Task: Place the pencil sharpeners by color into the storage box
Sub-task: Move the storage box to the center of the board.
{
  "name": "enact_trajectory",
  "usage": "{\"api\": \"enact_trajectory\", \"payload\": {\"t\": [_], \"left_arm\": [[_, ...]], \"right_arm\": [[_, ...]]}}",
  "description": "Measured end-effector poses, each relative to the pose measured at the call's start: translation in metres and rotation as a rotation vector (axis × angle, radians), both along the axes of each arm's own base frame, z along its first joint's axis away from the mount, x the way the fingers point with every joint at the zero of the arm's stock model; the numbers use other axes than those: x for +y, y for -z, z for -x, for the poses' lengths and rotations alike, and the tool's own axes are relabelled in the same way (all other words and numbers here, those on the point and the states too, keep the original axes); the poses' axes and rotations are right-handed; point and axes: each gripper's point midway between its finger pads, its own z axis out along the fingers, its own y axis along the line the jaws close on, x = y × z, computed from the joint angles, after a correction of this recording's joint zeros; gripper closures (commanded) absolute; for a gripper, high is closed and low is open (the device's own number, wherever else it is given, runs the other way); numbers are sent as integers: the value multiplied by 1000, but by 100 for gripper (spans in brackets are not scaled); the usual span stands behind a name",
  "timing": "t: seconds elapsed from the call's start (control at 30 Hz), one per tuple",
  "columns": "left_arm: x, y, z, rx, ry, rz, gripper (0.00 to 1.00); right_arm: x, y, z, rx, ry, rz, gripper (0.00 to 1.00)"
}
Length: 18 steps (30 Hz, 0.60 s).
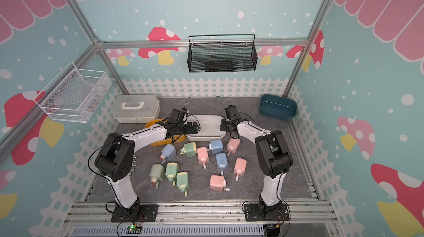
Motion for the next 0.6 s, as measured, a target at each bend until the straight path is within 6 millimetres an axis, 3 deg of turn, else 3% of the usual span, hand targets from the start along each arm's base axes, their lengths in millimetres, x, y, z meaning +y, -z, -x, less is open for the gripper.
{"api": "enact_trajectory", "payload": {"t": [0.4,0.6], "left_arm": [[12,9,8,28,47,-91,1],[24,4,34,38,77,-94,1]], "right_arm": [[-20,-4,2,-3,-7,117,96],[-17,-6,2,-9,-61,118,94]]}}
